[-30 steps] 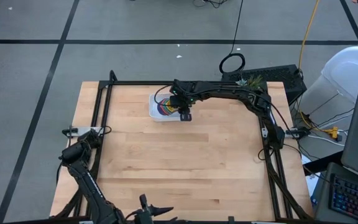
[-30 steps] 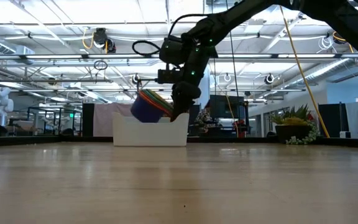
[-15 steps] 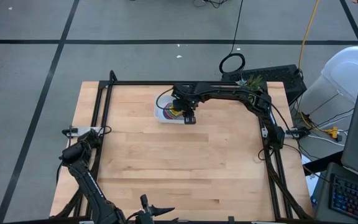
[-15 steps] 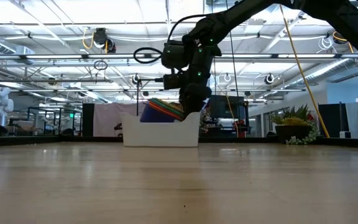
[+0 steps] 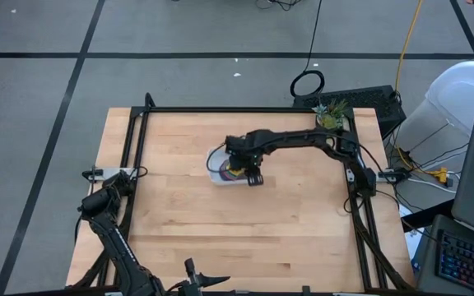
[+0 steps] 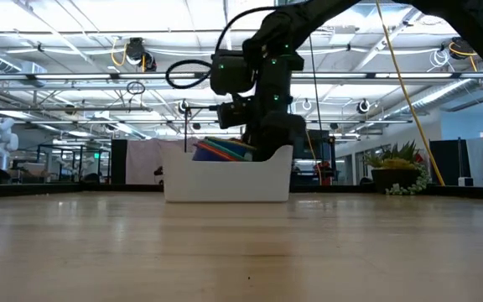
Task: Nest measuring cups in basket
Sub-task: Put the stacked measuring cups into the bin
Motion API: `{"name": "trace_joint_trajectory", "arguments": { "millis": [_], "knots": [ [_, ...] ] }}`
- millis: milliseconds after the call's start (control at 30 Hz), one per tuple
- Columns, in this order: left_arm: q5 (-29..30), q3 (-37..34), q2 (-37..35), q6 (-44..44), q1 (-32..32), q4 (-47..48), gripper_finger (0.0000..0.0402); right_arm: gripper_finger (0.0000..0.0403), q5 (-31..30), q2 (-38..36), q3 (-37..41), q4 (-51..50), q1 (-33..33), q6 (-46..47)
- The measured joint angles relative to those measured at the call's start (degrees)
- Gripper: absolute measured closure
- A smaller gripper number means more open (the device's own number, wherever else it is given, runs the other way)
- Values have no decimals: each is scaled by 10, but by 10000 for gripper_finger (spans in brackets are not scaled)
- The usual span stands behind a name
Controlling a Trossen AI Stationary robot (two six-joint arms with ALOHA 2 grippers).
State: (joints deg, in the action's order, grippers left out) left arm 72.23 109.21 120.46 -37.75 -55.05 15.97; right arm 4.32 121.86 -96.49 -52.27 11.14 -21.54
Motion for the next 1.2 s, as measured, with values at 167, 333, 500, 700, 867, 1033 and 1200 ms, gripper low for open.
{"name": "trace_joint_trajectory", "arguments": {
  "millis": [167, 333, 500, 700, 867, 1033, 1200],
  "knots": [
    [0, 0, 0, 0, -2, 0, 250, 270, 0, -5, 1, -16, -36, 19],
    [0, 0, 0, -2, -5, 0, 250, 270, 0, -18, 2, -33, -61, 52],
    [0, 0, 0, 0, -6, 0, 250, 271, -25, -37, 2, -53, -72, 95],
    [-3, 0, 0, -1, -7, 0, 250, 271, -29, -54, 2, -68, -71, 135],
    [-4, 0, 0, 0, -10, 0, 250, 271, -28, -55, 2, -85, -71, 149],
    [-4, 0, 0, 0, -15, 0, 250, 271, -28, -56, 24, -78, -71, 162],
    [-4, 0, 1, 0, -17, 0, 250, 271, -28, -56, 49, -78, -70, 170]
  ]
}}
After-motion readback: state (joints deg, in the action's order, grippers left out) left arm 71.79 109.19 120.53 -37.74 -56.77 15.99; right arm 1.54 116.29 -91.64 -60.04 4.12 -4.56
